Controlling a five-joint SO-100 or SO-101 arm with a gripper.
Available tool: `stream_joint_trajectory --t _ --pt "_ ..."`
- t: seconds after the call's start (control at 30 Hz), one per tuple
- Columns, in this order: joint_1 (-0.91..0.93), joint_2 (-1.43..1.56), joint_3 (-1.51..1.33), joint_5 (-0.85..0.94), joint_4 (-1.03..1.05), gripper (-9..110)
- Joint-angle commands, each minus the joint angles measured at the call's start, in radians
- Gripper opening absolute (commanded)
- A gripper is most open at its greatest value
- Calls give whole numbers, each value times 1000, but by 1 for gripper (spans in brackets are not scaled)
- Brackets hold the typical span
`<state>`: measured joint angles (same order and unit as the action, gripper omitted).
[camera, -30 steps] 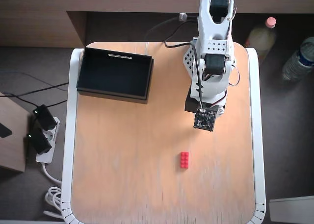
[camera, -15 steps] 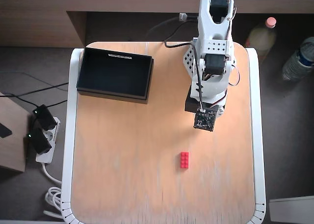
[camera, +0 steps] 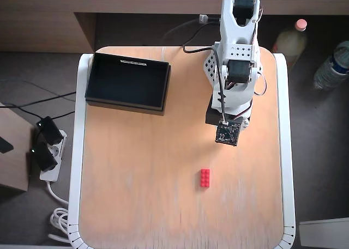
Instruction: Grasp a lego block and put it in the bin.
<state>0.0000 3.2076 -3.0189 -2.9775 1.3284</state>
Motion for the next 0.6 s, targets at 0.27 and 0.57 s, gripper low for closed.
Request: stream_joint_trajectory --t 0.27,0.57 --pt "9 89 -155 9 8 0" --pt "9 89 -155 9 8 0"
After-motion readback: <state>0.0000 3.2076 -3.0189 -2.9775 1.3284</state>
